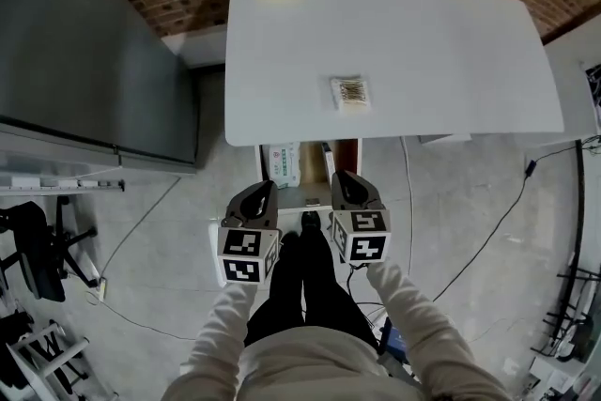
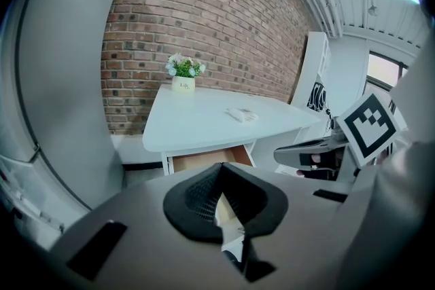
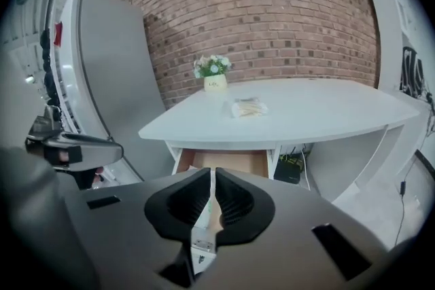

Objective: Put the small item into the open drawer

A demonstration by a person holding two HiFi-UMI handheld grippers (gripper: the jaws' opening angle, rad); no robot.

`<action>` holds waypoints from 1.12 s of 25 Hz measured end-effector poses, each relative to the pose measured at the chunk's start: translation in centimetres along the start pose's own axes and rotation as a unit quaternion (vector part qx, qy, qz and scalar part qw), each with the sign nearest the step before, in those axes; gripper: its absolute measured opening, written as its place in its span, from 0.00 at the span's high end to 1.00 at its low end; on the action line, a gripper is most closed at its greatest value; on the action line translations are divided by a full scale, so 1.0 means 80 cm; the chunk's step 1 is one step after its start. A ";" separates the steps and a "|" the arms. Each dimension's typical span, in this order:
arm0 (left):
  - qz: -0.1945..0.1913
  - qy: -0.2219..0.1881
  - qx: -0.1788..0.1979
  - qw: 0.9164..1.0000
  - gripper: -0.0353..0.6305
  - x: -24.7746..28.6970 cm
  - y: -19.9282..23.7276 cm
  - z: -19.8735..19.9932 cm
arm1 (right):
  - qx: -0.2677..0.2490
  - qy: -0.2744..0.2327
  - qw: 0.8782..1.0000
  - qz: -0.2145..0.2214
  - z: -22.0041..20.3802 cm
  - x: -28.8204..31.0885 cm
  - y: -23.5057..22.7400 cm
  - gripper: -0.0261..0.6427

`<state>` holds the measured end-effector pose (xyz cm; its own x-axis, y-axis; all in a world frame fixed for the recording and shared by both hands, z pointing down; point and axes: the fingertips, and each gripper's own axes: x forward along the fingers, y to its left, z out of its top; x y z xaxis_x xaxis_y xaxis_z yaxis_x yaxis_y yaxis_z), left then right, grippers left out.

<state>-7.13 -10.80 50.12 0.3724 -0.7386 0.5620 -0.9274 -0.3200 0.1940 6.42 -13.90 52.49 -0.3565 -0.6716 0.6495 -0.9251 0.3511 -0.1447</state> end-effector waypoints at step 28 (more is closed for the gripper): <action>-0.003 -0.037 0.031 0.999 0.92 -0.056 0.005 0.036 | 0.000 -0.102 0.995 -0.009 0.058 -0.123 0.024 0.92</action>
<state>-9.08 -9.32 45.41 0.3816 -0.7780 0.4992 -0.9220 -0.3589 0.1455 7.53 -9.66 42.39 -0.3590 -0.7961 0.4873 -0.9316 0.3375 -0.1349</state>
